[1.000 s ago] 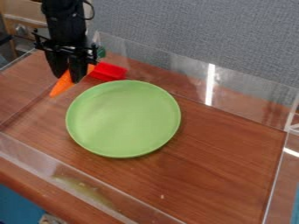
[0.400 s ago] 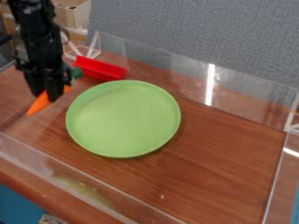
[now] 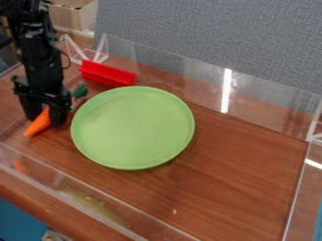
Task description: Put the carrot on the left side
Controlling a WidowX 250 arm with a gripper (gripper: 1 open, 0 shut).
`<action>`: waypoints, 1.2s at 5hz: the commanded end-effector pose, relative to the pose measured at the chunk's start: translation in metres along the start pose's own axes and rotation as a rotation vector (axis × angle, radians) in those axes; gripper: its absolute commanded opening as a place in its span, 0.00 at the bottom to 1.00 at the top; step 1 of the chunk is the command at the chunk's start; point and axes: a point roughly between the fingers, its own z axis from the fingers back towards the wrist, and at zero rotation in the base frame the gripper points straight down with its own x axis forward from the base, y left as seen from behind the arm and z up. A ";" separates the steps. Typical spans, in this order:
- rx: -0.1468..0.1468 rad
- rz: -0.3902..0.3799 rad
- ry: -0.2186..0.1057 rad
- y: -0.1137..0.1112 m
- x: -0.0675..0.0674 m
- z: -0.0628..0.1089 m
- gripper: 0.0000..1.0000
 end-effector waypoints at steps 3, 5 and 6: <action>-0.001 0.011 -0.129 0.011 0.021 0.051 1.00; -0.009 -0.006 -0.166 0.010 0.029 0.070 1.00; -0.008 -0.017 -0.184 0.008 0.031 0.080 1.00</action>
